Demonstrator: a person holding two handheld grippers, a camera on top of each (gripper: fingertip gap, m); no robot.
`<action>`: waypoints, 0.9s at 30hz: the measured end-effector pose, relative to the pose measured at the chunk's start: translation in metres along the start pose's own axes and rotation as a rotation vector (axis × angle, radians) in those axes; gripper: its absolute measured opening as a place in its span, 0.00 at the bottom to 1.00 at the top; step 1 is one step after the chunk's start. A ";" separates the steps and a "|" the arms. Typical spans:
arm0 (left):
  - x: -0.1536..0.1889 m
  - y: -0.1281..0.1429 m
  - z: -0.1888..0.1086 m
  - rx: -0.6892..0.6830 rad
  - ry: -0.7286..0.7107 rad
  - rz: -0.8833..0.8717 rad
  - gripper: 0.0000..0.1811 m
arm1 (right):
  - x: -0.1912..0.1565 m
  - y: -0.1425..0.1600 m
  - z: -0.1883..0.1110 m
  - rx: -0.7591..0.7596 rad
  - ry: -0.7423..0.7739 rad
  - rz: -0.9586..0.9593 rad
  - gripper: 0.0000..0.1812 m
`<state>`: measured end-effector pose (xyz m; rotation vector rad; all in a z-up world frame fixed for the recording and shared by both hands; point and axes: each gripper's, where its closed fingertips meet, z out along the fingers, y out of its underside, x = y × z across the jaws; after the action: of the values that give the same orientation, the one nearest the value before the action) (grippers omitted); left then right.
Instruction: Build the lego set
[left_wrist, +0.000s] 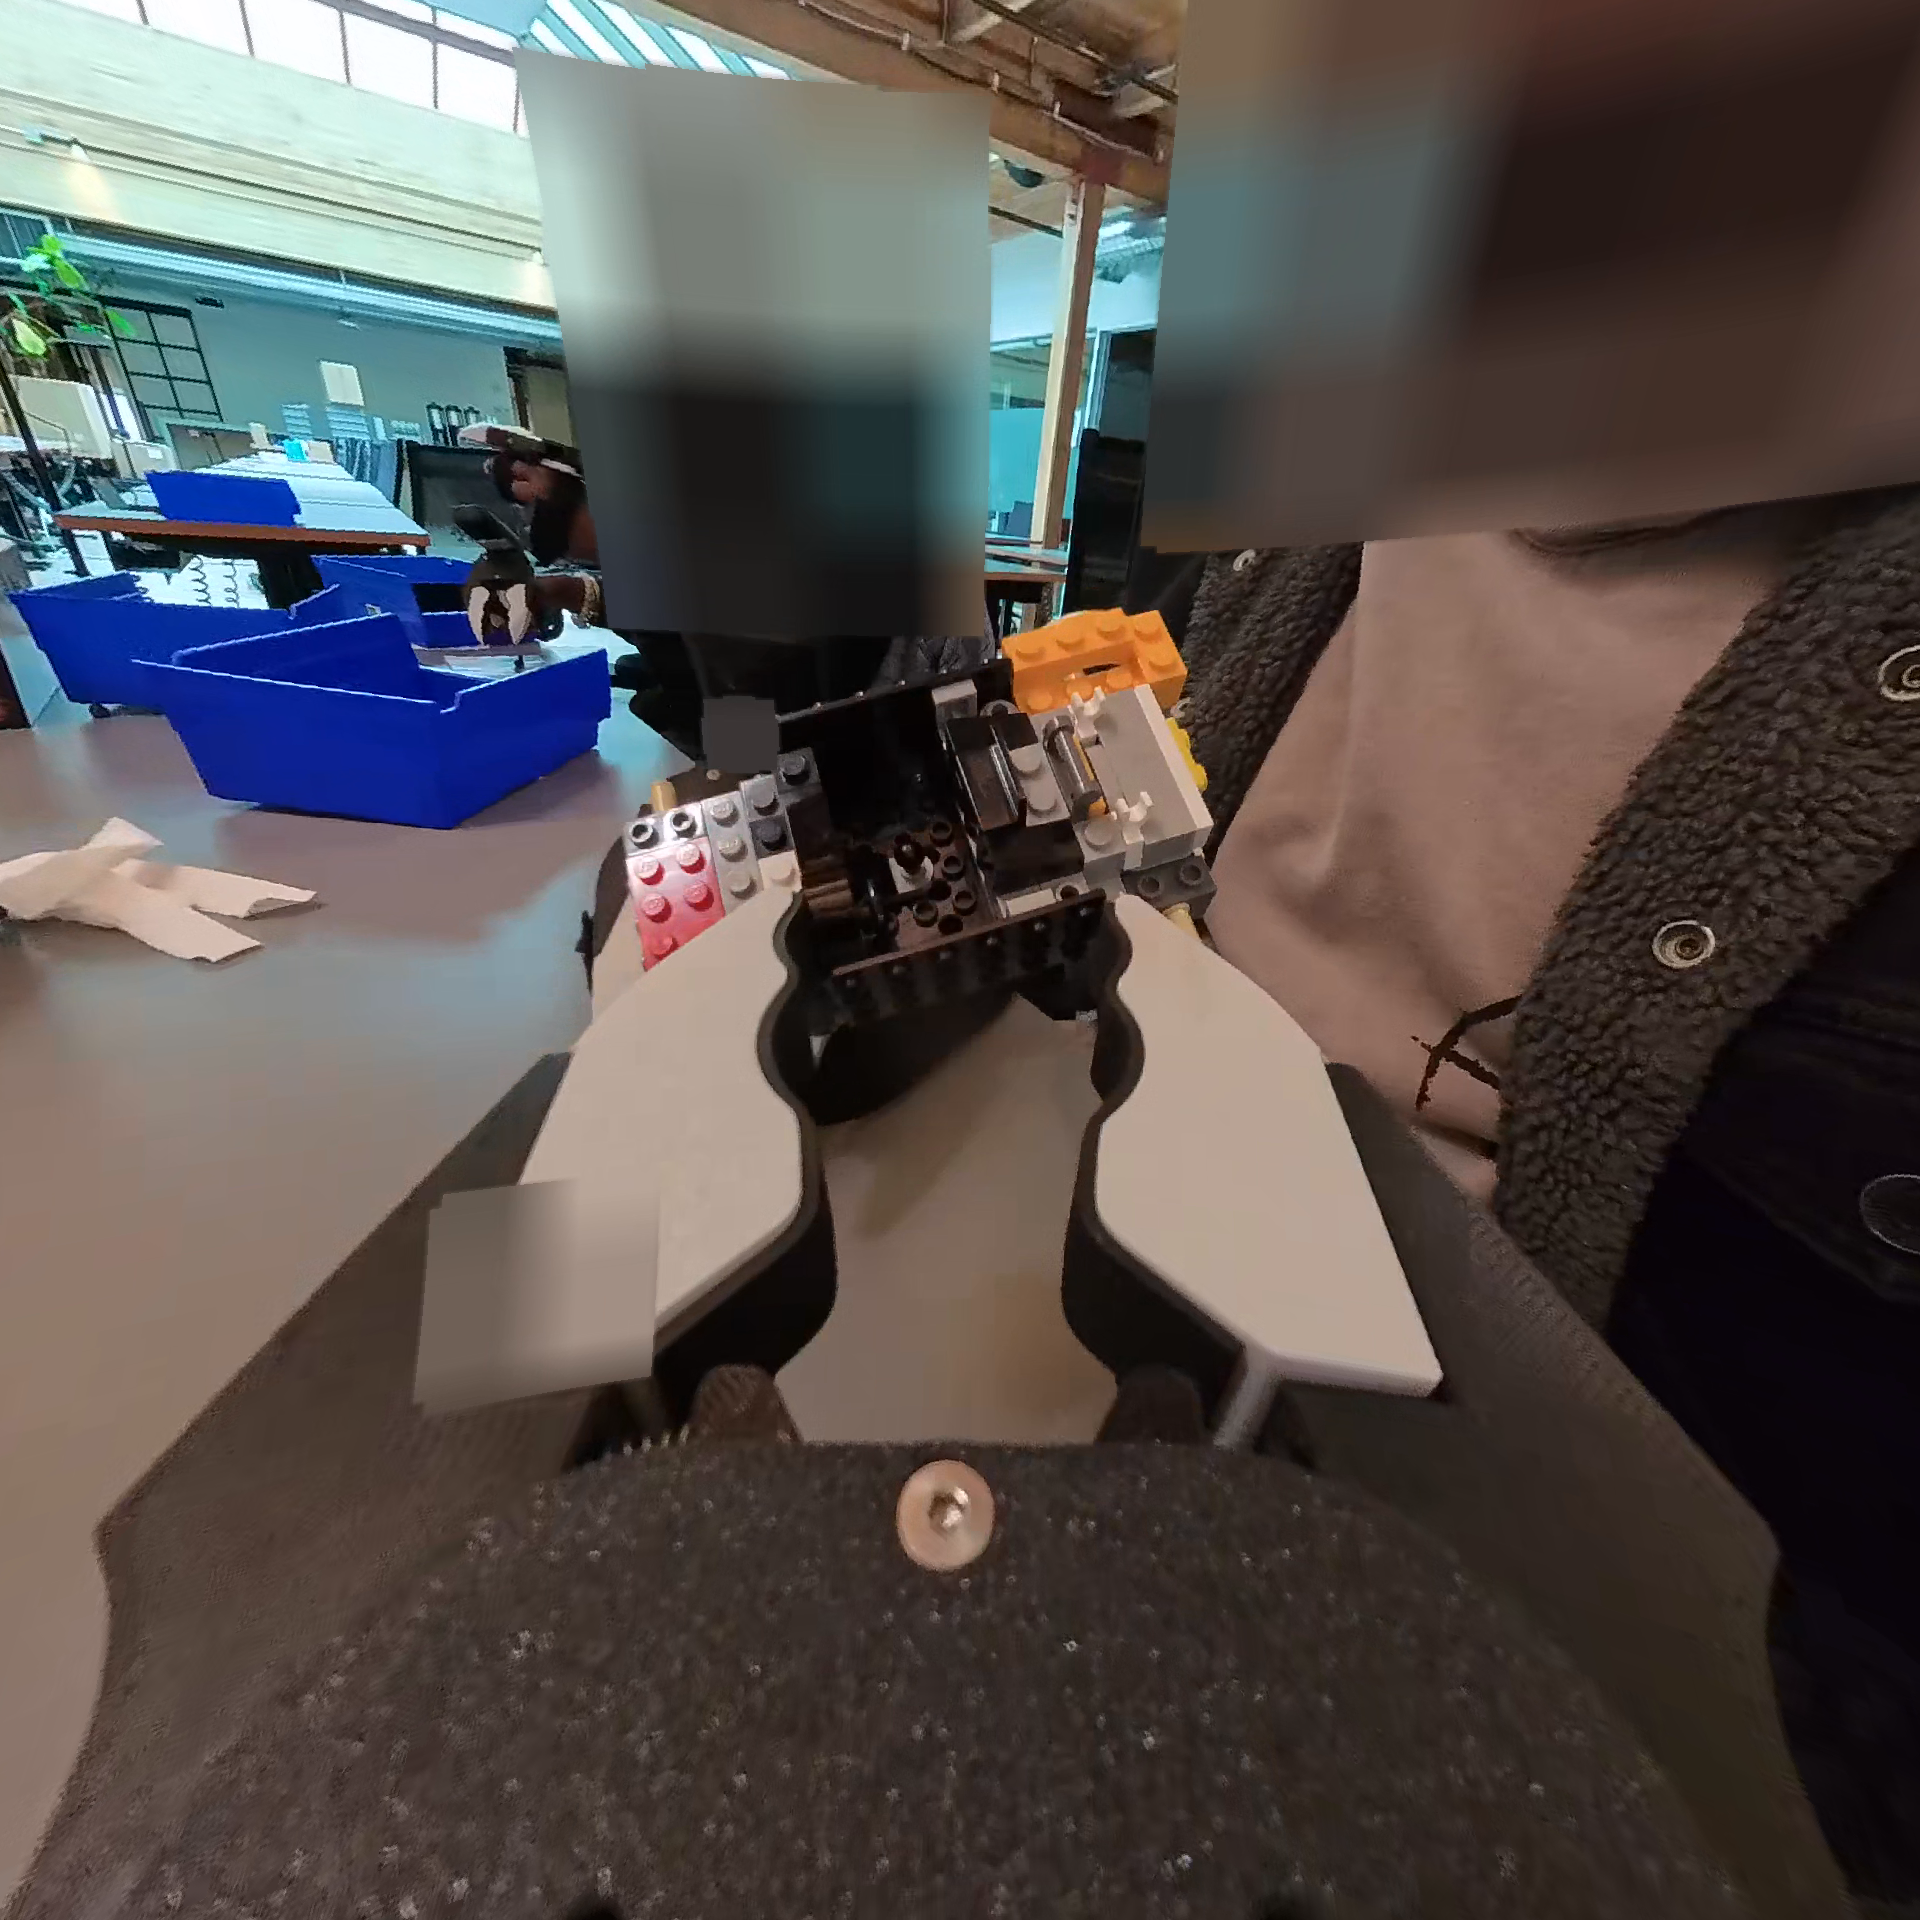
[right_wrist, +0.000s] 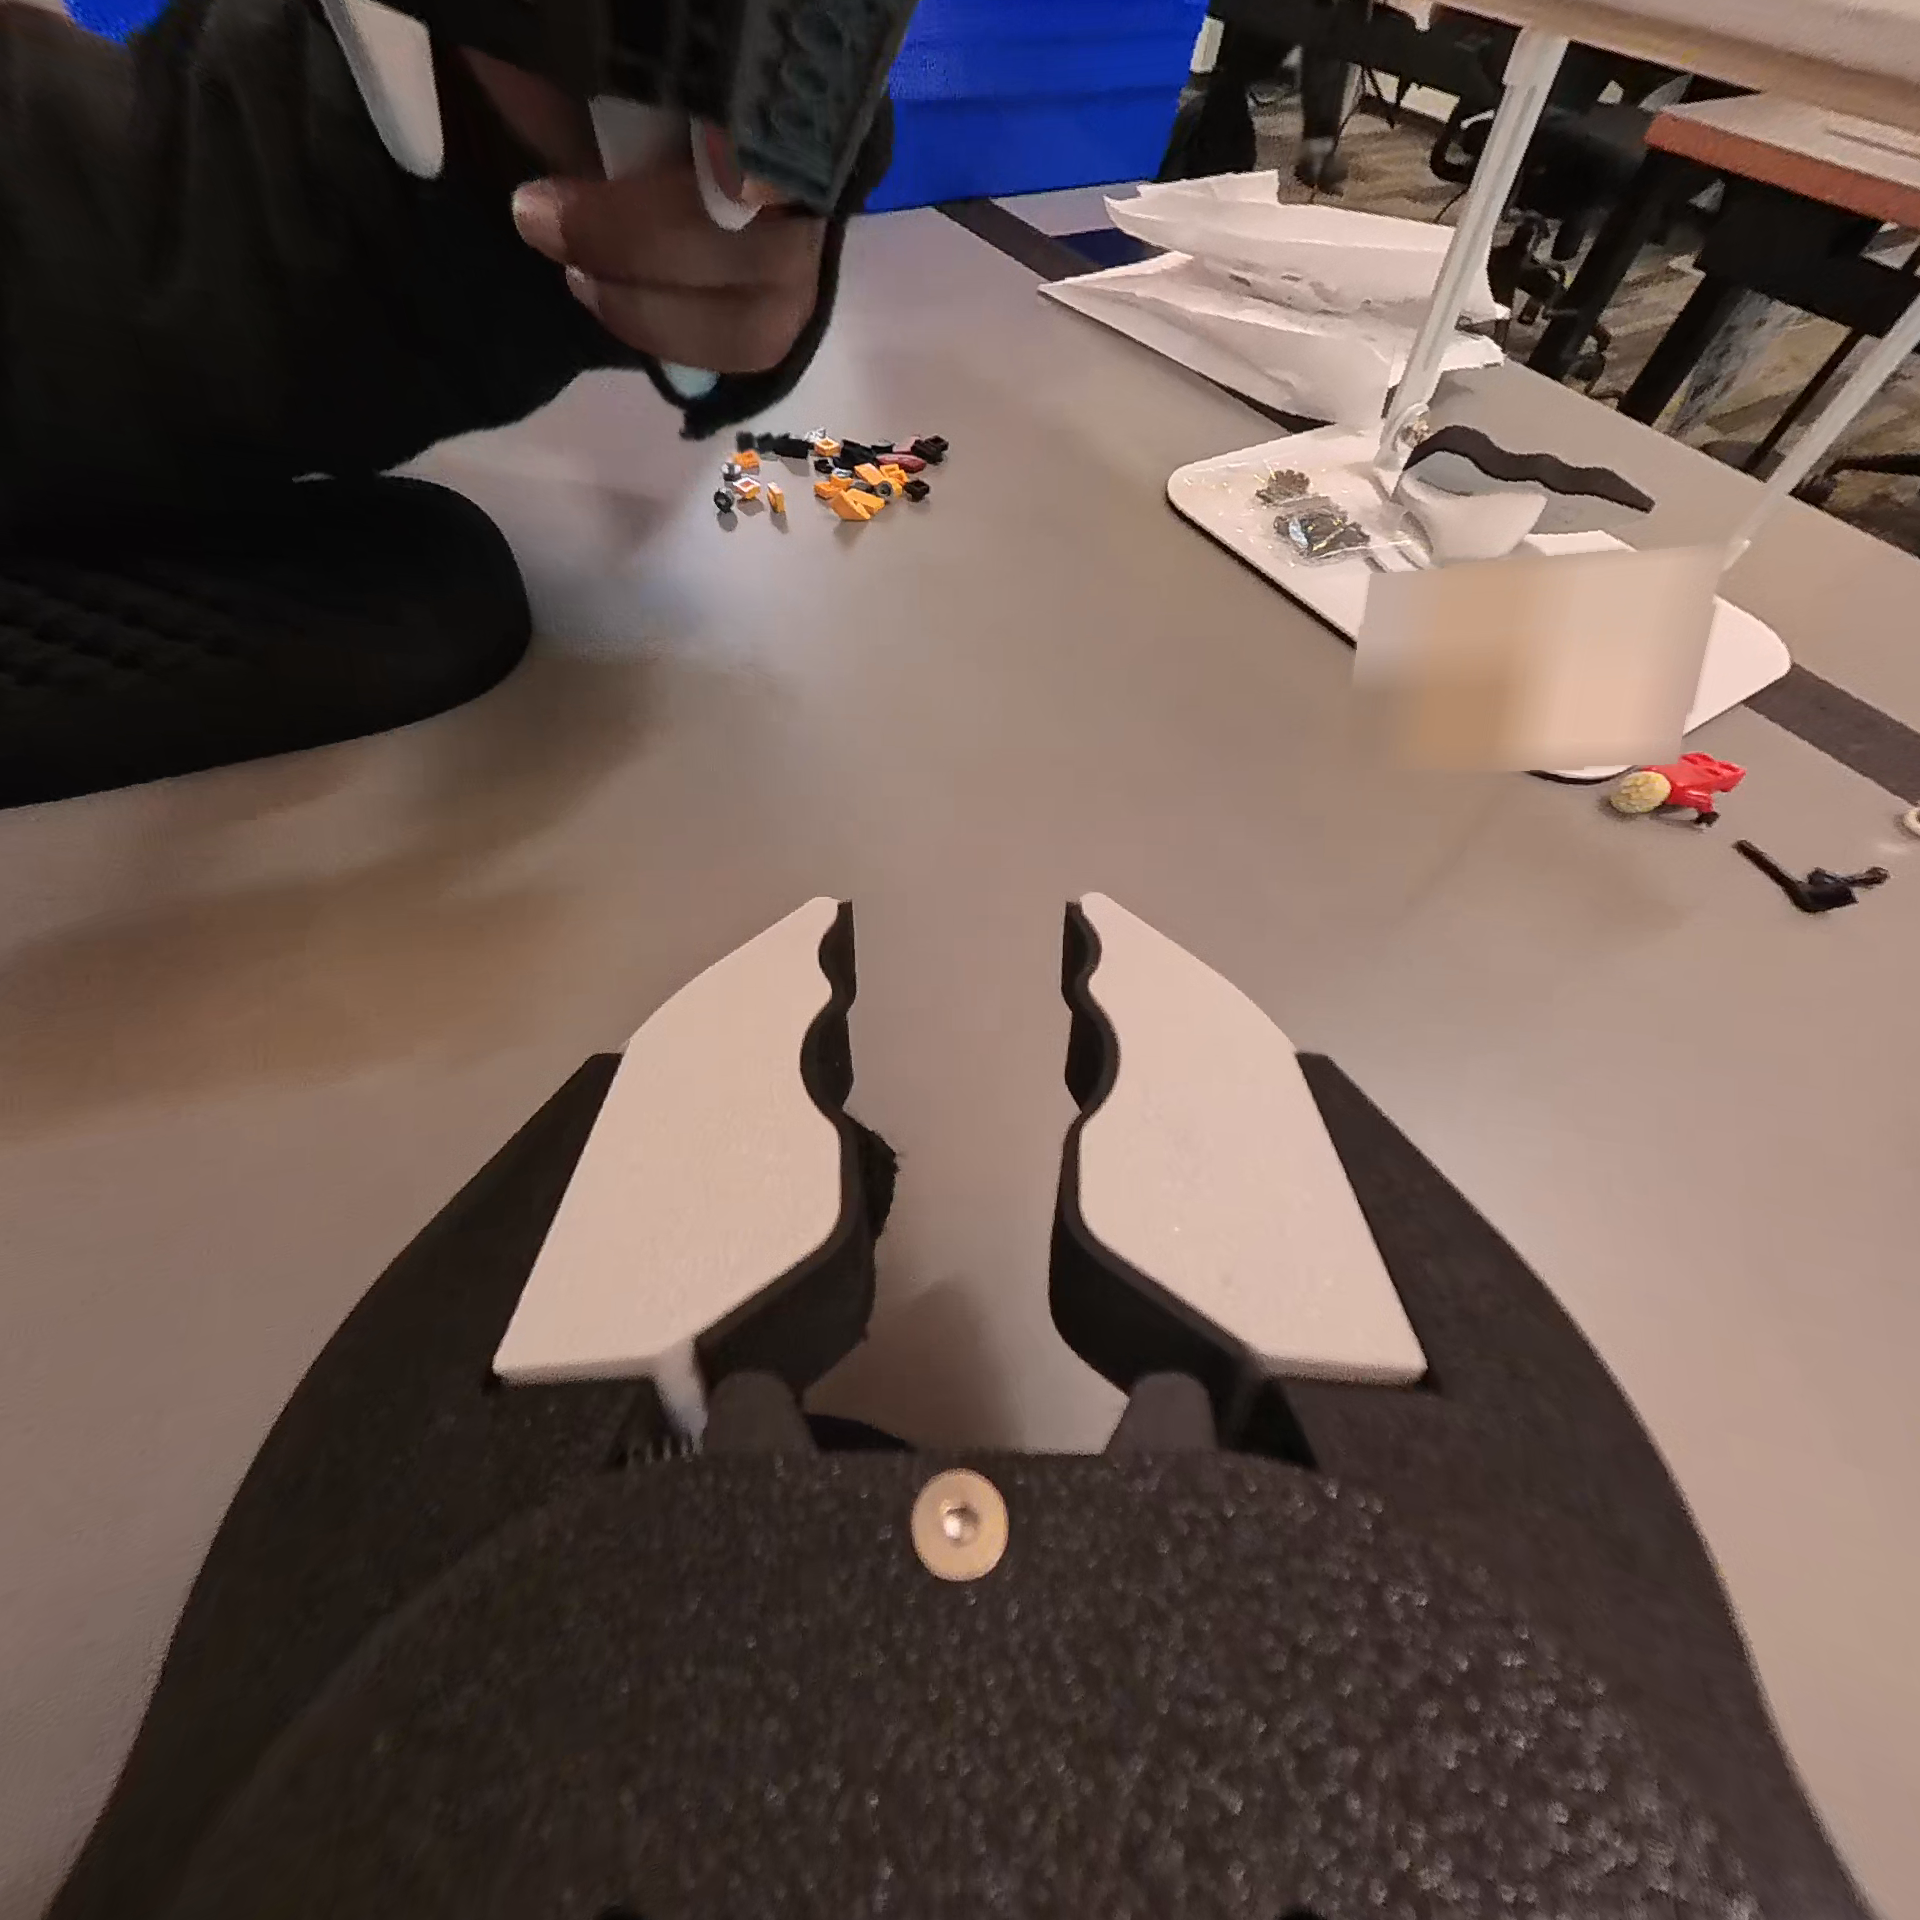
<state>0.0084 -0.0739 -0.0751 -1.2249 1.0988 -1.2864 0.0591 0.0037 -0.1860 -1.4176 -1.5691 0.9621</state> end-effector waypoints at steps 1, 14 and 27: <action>-0.001 -0.002 0.000 -0.007 0.000 0.009 0.28 | -0.001 0.000 0.000 0.000 -0.003 -0.002 0.21; -0.026 0.024 -0.012 -0.131 -0.106 0.005 0.28 | -0.027 -0.027 -0.013 0.185 -0.139 -0.094 0.13; -0.043 0.018 -0.004 -0.241 -0.203 0.073 0.28 | -0.022 -0.026 -0.013 0.189 -0.117 -0.085 0.05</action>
<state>0.0051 -0.0326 -0.0970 -1.4453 1.1619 -0.9709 0.0620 -0.0196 -0.1589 -1.1735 -1.5641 1.1278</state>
